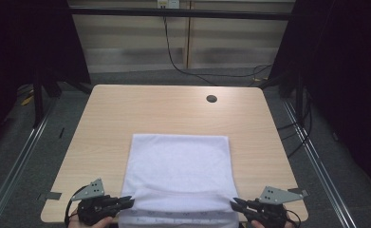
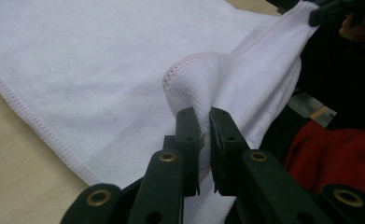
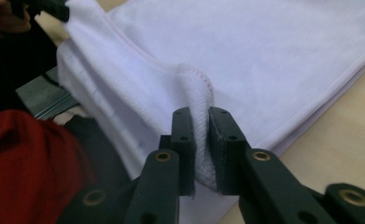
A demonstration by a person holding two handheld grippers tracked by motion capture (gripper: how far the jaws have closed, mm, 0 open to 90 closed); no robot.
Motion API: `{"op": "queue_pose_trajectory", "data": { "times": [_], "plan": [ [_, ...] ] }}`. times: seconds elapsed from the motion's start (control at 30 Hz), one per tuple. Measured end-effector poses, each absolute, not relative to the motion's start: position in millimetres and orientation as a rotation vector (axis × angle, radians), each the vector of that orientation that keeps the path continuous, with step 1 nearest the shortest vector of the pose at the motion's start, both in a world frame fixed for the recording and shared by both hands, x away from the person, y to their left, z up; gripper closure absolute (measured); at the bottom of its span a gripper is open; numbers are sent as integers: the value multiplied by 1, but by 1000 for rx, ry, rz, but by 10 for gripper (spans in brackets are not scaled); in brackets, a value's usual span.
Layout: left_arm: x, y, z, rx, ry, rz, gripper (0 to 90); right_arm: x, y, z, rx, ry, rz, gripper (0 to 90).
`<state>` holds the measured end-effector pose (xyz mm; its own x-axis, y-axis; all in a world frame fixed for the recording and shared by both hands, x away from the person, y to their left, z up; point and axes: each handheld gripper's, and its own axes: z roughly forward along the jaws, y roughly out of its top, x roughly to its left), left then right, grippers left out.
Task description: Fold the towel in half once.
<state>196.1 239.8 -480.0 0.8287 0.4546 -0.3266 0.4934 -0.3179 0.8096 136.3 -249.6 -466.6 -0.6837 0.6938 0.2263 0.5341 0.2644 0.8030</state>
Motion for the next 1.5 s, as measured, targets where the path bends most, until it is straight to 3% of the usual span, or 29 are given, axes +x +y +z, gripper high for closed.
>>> {"op": "queue_pose_trajectory", "data": {
  "times": [0.3,0.43,0.83,0.9,0.97,1.1,1.5],
  "plan": [
    [186,252,-473,1927,706,-92,663,108,-254,-464,1144,2380,1433,681],
    [199,253,-471,1922,707,-54,662,117,-255,-463,1155,2341,1451,631],
    [317,226,-481,1971,803,-18,657,240,-237,-475,1178,2404,1365,606],
    [322,222,-483,1996,802,34,658,258,-231,-480,1193,2409,1330,605],
    [333,215,-492,2048,851,193,661,274,-225,-486,1196,2428,1297,605],
    [335,209,-504,2116,834,148,671,291,-214,-501,1257,2437,1207,613],
    [291,226,-506,2103,773,31,721,246,-217,-499,1231,2484,1169,654]
  ]
}}
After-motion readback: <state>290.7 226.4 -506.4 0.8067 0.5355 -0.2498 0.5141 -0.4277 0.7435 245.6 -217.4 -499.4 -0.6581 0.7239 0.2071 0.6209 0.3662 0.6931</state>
